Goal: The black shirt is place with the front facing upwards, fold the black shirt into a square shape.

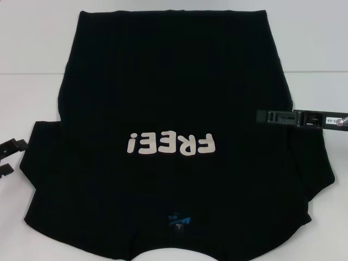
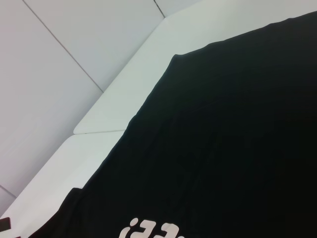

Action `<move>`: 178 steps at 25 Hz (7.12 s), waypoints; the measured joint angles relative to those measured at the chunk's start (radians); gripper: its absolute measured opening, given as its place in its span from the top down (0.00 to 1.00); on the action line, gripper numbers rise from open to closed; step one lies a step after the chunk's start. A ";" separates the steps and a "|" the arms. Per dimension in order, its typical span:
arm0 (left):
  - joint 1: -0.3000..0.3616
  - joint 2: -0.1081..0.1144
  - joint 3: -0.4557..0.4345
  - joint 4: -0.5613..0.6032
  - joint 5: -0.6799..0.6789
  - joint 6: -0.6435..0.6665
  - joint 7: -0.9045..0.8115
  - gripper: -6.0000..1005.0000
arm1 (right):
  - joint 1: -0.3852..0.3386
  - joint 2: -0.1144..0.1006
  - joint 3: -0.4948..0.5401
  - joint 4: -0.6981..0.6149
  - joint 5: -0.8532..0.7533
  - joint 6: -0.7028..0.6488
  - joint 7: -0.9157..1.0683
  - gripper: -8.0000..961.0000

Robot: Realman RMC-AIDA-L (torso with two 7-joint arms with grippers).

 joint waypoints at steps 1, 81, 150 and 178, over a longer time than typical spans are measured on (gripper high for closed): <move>-0.001 0.000 0.001 -0.004 0.001 -0.004 0.000 0.09 | 0.000 0.000 0.000 0.000 0.000 0.000 0.000 0.04; -0.062 0.050 0.100 0.141 0.227 -0.039 -0.102 0.95 | -0.013 -0.001 0.008 0.001 0.003 -0.009 -0.003 0.03; -0.063 0.016 0.073 -0.014 -0.181 0.348 0.571 0.39 | -0.019 -0.136 0.018 -0.012 -0.101 -0.127 0.293 0.03; -0.067 0.006 0.054 0.033 -0.252 0.329 0.577 0.05 | -0.014 -0.135 0.163 0.030 -0.411 -0.156 0.552 0.03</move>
